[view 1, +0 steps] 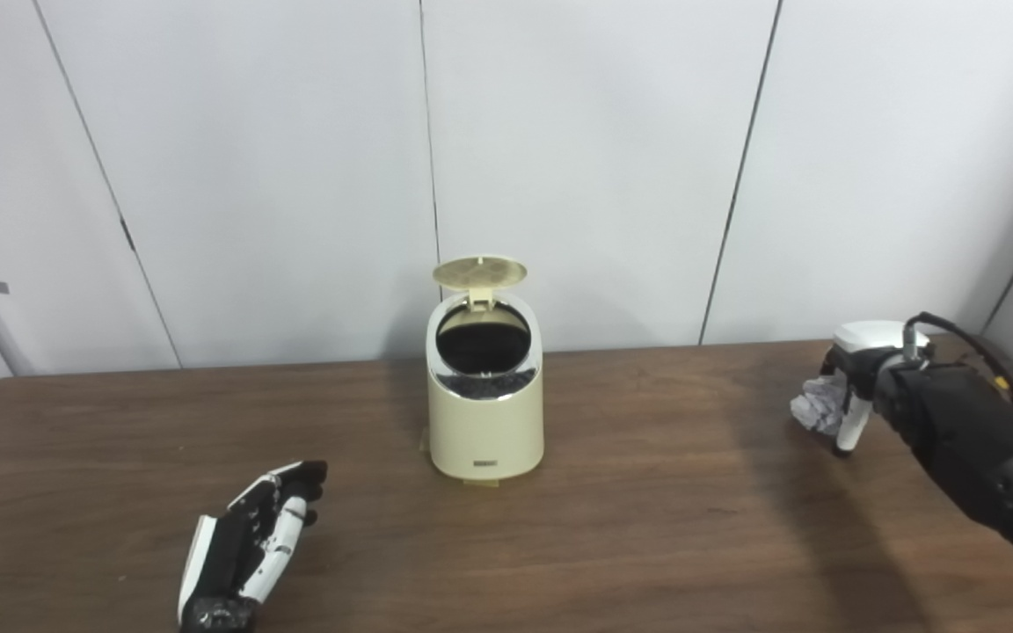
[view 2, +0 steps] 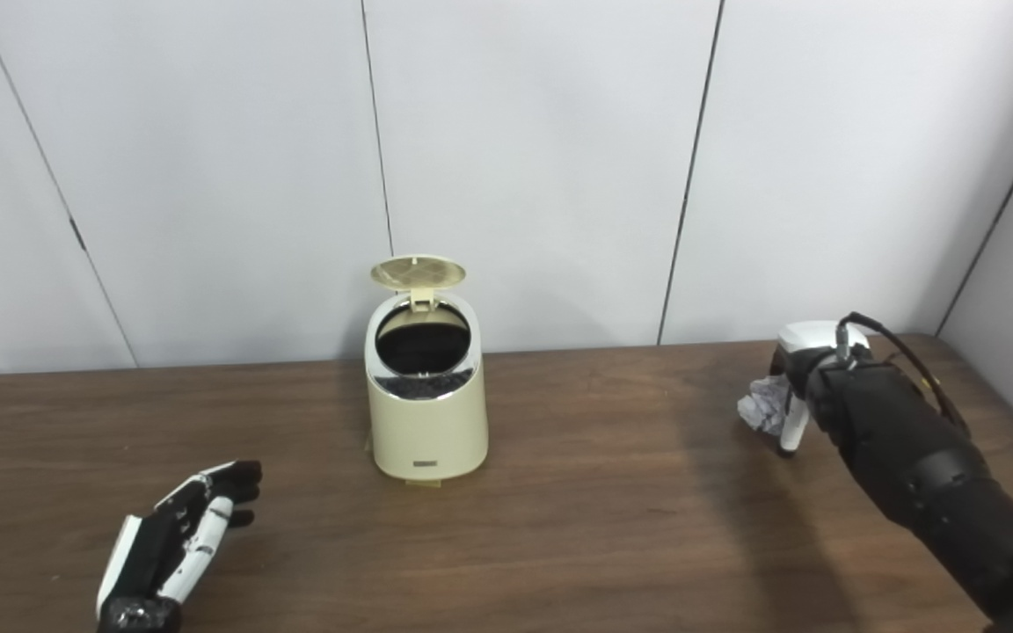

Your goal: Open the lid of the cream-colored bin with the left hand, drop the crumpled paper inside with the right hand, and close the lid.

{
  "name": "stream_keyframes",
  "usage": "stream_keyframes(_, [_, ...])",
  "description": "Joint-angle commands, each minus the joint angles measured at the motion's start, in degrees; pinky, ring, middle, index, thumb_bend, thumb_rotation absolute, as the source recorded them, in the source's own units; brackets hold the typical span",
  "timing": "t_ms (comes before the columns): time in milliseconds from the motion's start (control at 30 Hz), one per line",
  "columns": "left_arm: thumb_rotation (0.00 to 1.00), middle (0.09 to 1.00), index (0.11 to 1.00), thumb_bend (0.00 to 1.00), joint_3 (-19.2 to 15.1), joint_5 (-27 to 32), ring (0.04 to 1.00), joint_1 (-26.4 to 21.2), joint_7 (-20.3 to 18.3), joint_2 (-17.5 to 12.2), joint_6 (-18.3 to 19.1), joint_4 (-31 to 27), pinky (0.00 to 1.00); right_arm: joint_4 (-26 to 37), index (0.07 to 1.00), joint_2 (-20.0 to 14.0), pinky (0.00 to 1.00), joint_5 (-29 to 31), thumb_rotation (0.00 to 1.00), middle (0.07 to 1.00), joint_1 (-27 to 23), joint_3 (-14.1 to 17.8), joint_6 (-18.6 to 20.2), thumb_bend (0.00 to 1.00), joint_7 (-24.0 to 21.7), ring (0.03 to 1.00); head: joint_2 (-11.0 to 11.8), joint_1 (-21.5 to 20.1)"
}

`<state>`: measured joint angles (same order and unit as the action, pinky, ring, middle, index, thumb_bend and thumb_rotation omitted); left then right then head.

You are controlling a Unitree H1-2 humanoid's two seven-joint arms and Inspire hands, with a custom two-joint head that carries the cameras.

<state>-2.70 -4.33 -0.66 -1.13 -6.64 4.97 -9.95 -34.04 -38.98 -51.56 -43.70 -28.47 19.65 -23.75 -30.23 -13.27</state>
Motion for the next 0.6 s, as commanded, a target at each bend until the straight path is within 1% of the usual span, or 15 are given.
stream_keyframes(0, [0.57,0.769,0.747,0.14,0.11,0.23,0.776,-1.12,-0.1,-0.24,-1.62,-1.96,0.72,1.63,0.725,-2.9,0.29,-0.09,0.01,0.491,-0.91,1.3,-1.56,0.59,2.11,0.402,-0.12,0.05])
stream_keyframes(67, [0.57,0.766,0.746,0.14,0.11,0.33,0.774,-1.09,-0.14,-0.27,-1.74,-1.95,0.72,1.76,0.674,-3.02,0.28,-0.1,0.0,0.484,-0.42,1.62,-3.05,0.57,3.78,0.376,-0.17,0.06])
stream_keyframes(100, [0.57,0.766,0.745,0.14,0.12,0.26,0.774,-1.05,-0.14,-0.3,-1.72,-1.98,0.71,0.83,0.567,-2.9,0.28,-0.08,0.0,0.483,-0.49,1.7,-3.94,0.55,4.7,0.371,-0.24,0.01])
stream_keyframes(167, [0.57,0.765,0.744,0.14,0.13,0.09,0.772,-1.01,-0.09,-0.36,-1.72,-2.0,0.71,-0.45,0.512,-2.72,0.3,0.14,0.0,0.484,-0.62,1.9,-5.18,0.53,5.78,0.385,-0.17,-0.11])
stream_keyframes(200, [0.57,0.763,0.742,0.14,0.14,-0.03,0.77,-1.0,-0.03,-0.4,-1.86,-1.94,0.71,-0.67,0.499,-2.64,0.32,0.36,0.0,0.486,-0.57,2.13,-5.63,0.53,6.15,0.41,-0.15,-0.15])
stream_keyframes(233, [0.58,0.762,0.741,0.14,0.18,-0.17,0.768,-1.0,0.01,-0.45,-1.97,-1.86,0.7,-0.84,0.505,-2.48,0.34,0.59,0.0,0.445,-0.45,2.45,-5.85,0.53,6.73,0.429,-0.14,-0.14])
stream_keyframes(300, [0.58,0.762,0.74,0.14,0.16,-0.03,0.768,-1.02,-0.09,-0.5,-2.06,-1.69,0.7,-1.63,0.493,-2.03,0.27,0.88,0.0,0.472,-0.44,2.95,-5.89,0.53,7.59,0.369,-0.17,-0.2])
stream_keyframes(400, [0.58,0.762,0.739,0.14,0.18,0.11,0.769,-1.06,-0.21,-0.59,-2.25,-1.36,0.7,-2.35,0.489,-1.7,0.23,0.43,0.0,0.479,-0.77,2.65,-5.6,0.53,7.81,0.327,-0.05,-0.39])
stream_keyframes(533, [0.59,0.76,0.737,0.15,0.24,0.1,0.766,-1.2,-0.13,-0.41,-1.98,-1.29,0.7,-3.59,0.489,-1.51,0.27,0.13,0.0,0.483,-1.43,2.19,-5.79,0.53,8.23,0.363,0.16,-0.37])
stream_keyframes(567, [0.59,0.759,0.737,0.15,0.24,0.08,0.764,-1.23,-0.13,-0.42,-1.94,-1.25,0.7,-3.87,0.489,-1.5,0.27,0.03,0.0,0.483,-1.56,2.05,-5.86,0.53,8.34,0.36,0.18,-0.36])
